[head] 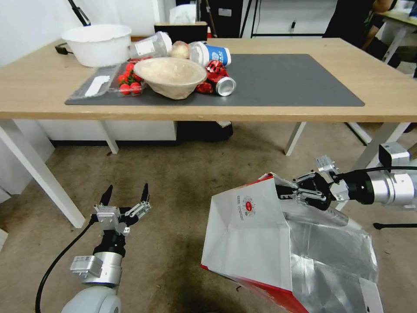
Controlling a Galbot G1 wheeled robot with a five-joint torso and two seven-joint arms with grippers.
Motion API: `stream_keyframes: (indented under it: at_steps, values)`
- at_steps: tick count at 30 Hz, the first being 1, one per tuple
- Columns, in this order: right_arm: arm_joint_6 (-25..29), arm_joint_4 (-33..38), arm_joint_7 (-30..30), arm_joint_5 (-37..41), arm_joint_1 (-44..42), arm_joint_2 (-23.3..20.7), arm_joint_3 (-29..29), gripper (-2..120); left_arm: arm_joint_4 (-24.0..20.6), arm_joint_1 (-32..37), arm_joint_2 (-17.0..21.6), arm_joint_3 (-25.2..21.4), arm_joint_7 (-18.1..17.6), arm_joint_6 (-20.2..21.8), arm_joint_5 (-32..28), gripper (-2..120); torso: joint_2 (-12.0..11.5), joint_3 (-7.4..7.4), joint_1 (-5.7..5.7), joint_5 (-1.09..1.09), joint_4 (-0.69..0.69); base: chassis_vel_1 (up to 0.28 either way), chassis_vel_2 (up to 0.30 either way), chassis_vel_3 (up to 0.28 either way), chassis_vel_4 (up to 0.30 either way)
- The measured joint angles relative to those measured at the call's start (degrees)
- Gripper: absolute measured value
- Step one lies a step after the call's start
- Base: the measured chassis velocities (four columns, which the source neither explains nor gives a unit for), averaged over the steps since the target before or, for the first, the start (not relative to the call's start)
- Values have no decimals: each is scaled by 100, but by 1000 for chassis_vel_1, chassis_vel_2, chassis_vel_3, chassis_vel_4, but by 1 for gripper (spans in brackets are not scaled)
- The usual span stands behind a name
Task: Pick up the food delivery bag from the floor and place it on the table.
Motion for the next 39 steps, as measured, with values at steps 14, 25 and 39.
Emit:
stream_keyframes:
  at_steps: [14,25,39]
  values:
    - [-6,12,33,-20,-57,-11,19,0,-11,1,10,-14,0,6,-6,100,333,242,94,0,0,0,0,0,0]
    - [-6,13,32,-35,-68,-16,21,0,-16,1,8,-14,0,10,-8,100,580,410,173,0,0,0,0,0,0]
    - [-6,-5,23,-87,-126,13,27,0,-23,-9,21,-15,-1,30,-10,100,928,644,284,0,0,0,0,0,0]
